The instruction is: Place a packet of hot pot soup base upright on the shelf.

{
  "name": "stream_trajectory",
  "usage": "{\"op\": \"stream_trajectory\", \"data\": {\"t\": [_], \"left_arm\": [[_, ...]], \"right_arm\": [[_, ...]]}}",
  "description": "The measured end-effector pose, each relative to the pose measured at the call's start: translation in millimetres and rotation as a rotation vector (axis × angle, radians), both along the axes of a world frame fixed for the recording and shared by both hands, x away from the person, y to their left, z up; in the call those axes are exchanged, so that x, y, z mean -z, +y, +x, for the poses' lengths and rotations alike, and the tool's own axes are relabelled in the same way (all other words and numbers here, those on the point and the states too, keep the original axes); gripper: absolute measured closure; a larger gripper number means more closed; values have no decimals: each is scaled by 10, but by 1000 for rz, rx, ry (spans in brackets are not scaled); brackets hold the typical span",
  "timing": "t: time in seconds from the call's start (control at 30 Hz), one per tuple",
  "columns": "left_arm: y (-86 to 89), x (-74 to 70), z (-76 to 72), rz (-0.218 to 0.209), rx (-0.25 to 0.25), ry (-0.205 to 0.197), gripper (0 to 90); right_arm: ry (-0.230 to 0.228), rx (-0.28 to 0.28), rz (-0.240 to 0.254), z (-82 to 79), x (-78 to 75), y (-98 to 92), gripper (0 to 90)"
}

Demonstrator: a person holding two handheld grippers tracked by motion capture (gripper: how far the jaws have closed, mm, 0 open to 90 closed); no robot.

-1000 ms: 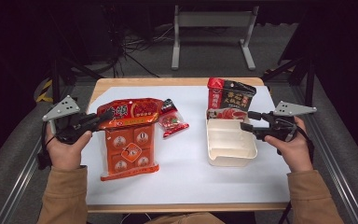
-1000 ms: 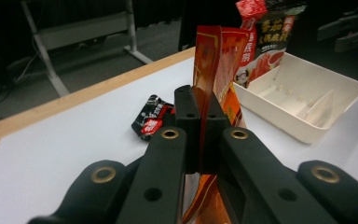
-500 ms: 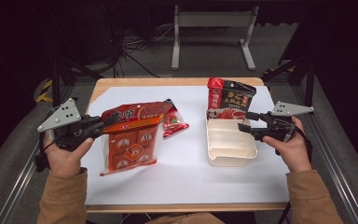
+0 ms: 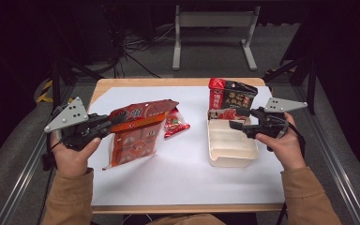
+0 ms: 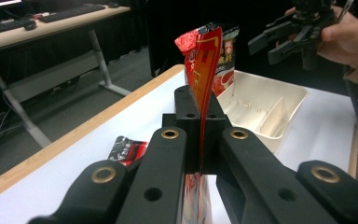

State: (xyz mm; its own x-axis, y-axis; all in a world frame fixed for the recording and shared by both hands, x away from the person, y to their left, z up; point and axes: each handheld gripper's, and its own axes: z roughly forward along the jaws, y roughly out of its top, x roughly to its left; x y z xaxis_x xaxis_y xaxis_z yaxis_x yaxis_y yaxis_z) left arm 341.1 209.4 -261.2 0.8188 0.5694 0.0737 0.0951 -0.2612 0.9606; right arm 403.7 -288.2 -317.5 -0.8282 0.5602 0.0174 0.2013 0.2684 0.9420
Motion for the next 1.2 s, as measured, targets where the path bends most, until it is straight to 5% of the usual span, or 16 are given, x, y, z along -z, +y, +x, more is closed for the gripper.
{"op": "stream_trajectory", "data": {"t": [0.3, 0.7, 1.0, 1.2], "left_arm": [[-137, -42, 23, -43, 37, -17, 900], [-343, -40, 42, -50, 94, -11, 900], [-469, -13, 46, -54, 139, 0, 900], [-538, 6, 49, -55, 171, 0, 900]], "right_arm": [[-18, -80, 10, 11, -43, 328, 374], [-19, -170, 21, 36, -16, 742, 317], [-19, -200, 33, 31, 15, 884, 300], [-29, -231, 91, 16, -26, 958, 300]]}}
